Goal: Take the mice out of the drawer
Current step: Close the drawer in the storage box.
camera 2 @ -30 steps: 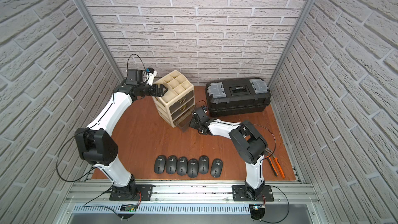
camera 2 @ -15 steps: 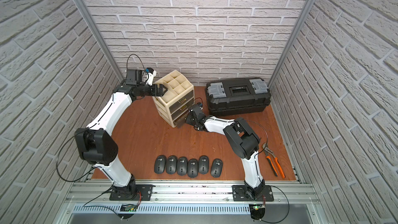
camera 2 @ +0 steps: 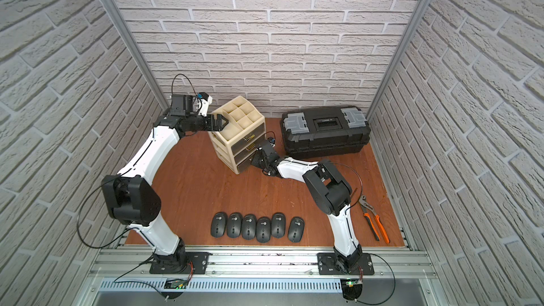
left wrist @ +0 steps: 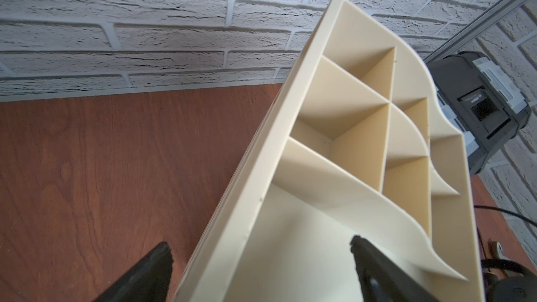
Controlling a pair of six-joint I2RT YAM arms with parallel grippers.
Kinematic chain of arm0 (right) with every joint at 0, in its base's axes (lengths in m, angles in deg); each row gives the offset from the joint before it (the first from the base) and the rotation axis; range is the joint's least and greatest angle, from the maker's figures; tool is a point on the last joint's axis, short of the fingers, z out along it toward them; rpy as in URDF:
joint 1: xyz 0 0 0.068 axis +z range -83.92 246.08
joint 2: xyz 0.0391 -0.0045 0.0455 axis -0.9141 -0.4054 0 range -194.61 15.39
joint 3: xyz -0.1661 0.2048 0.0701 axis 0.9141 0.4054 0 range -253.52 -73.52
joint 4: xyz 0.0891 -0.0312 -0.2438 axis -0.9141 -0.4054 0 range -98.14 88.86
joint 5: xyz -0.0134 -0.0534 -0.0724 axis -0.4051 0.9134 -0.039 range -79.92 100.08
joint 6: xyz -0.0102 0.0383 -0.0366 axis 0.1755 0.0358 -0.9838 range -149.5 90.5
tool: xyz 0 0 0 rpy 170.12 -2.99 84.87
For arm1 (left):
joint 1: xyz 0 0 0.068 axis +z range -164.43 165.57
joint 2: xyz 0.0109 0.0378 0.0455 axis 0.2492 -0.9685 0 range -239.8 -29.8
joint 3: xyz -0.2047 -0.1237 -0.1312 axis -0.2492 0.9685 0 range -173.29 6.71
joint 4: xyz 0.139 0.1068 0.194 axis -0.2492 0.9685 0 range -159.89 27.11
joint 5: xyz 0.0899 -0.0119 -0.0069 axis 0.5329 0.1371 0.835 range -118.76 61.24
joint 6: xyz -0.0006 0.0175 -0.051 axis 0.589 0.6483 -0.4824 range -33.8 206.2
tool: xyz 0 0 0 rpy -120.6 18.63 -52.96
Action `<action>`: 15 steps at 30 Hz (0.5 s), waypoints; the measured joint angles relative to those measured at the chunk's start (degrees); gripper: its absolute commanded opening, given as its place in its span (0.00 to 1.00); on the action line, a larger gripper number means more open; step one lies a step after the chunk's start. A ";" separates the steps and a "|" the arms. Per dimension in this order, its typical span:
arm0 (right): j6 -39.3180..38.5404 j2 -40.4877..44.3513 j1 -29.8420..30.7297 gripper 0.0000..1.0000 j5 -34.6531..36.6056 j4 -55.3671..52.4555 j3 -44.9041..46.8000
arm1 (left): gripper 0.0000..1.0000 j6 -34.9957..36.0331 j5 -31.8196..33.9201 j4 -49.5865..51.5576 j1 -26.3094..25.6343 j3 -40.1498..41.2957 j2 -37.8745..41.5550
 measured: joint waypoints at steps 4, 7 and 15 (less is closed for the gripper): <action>0.44 -0.57 0.00 0.03 0.04 0.52 -1.07 | 0.98 -0.04 -0.20 0.00 0.13 0.00 0.00; 0.63 -1.88 -0.02 0.03 0.04 0.57 -1.95 | 0.98 -0.24 -0.24 0.00 0.20 0.00 0.00; 0.87 -4.15 0.04 0.03 -0.39 0.96 -3.45 | 0.98 -0.48 -0.68 -0.02 0.26 0.00 0.00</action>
